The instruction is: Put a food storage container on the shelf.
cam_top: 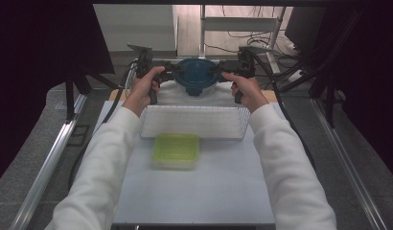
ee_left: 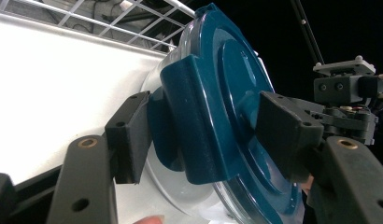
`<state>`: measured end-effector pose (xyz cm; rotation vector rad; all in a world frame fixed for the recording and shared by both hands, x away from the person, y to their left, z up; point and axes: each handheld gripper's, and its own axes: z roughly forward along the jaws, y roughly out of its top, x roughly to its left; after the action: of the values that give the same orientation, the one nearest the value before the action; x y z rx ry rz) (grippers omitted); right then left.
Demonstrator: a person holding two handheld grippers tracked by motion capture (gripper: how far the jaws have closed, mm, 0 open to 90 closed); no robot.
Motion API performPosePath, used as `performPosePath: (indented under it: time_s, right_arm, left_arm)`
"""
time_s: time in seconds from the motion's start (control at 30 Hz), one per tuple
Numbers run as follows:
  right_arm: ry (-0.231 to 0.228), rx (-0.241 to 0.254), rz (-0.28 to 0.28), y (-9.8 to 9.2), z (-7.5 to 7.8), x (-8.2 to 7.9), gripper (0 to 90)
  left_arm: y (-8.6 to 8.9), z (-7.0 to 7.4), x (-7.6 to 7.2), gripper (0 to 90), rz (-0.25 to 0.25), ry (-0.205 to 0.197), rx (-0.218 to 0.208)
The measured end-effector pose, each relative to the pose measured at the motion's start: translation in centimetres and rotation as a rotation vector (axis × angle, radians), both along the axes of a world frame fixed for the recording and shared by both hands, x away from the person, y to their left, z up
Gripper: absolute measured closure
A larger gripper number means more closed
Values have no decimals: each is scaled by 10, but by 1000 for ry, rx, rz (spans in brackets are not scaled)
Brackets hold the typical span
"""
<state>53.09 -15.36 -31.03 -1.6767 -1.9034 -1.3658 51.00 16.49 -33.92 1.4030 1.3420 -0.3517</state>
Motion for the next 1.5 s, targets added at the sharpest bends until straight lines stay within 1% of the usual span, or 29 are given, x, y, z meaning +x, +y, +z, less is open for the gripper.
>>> performPosePath:
  time_s: [0.13, 0.2, 0.23, 0.27, 0.3, 0.37, 0.43, 0.47, 0.5, 0.53, 0.6, 0.63, 0.67, 0.73, 0.8, 0.83, 0.9, 0.93, 0.97, 1.0, 1.03, 1.1, 1.13, 1.17, 1.27, 1.3, 1.33, 1.43, 1.5]
  right_arm:
    - [1, 0, -6, 1, 0, 0, 335]
    - [-4, -3, -11, 1, 0, -1, 328]
    - [-16, -10, -22, 2, 1, -2, 307]
    - [-49, -13, -43, 3, 3, -5, 270]
    - [-82, -24, -44, 2, 3, -6, 246]
    - [-106, -24, -60, 1, 8, -10, 192]
    - [-140, -43, -66, -2, 12, -13, 183]
    - [-157, -57, -62, -4, 14, -15, 182]
    - [-186, -75, -56, -6, 16, -18, 183]
    - [-209, -76, -38, -7, 18, -22, 182]
    - [-271, -112, -10, -8, 21, -30, 183]
    - [-305, -123, 13, -9, 24, -38, 183]
    - [-325, -129, 24, -9, 26, -42, 183]
    - [-384, -157, 45, -9, 29, -55, 183]
    - [-427, -184, 66, -10, 32, -67, 183]
    - [-448, -177, 80, -12, 32, -74, 184]
    - [-461, -160, 97, -17, 31, -83, 189]
    - [-468, -164, 107, -20, 29, -88, 190]
    - [-485, -190, 114, -24, 26, -95, 189]
    - [-494, -206, 113, -27, 24, -100, 191]
    - [-509, -218, 114, -33, 17, -108, 194]
    - [-529, -216, 120, -43, 5, -122, 194]
    - [-536, -220, 120, -47, 0, -128, 194]
    - [-547, -231, 128, -54, -8, -137, 193]
    - [-552, -257, 137, -67, -26, -154, 189]
    - [-556, -269, 145, -72, -33, -160, 189]
    - [-552, -274, 147, -74, -36, -164, 189]
    - [-556, -300, 163, -84, -50, -179, 189]
    - [-564, -328, 173, -86, -57, -190, 188]
  left_arm:
    - [-1, 0, 0, 371, 0, -9, 5]
    - [-1, 0, -1, 359, 1, -35, 16]
    - [0, 1, -2, 344, 15, -63, 28]
    - [0, 2, -3, 316, 29, -77, 40]
    - [2, 4, -4, 287, 46, -99, 53]
    - [6, 8, -6, 216, 59, -126, 62]
    - [9, 12, -11, 194, 75, -157, 86]
    - [10, 14, -14, 190, 78, -177, 109]
    - [11, 17, -19, 191, 76, -205, 145]
    - [12, 19, -24, 203, 78, -230, 183]
    - [12, 22, -35, 208, 83, -275, 240]
    - [13, 22, -39, 209, 74, -285, 240]
    - [15, 22, -45, 209, 63, -296, 233]
    - [18, 20, -57, 206, 48, -314, 243]
    - [21, 17, -72, 206, 36, -340, 248]
    - [22, 16, -78, 207, 29, -351, 248]
    - [24, 10, -91, 210, 11, -362, 261]
    - [26, 6, -99, 211, 10, -368, 272]
    - [27, 3, -104, 212, 10, -373, 279]
    - [30, -1, -113, 212, 1, -382, 288]
    - [32, -5, -122, 213, -2, -390, 290]
    - [35, -14, -137, 215, -5, -394, 298]
    - [37, -22, -148, 216, -10, -396, 299]
    - [39, -27, -154, 216, -11, -396, 309]
    - [44, -49, -176, 216, -16, -381, 326]
    - [45, -53, -180, 215, -17, -380, 332]
    - [45, -58, -188, 214, -13, -386, 361]
    - [44, -69, -201, 213, -11, -401, 405]
    - [42, -76, -210, 213, -22, -401, 415]
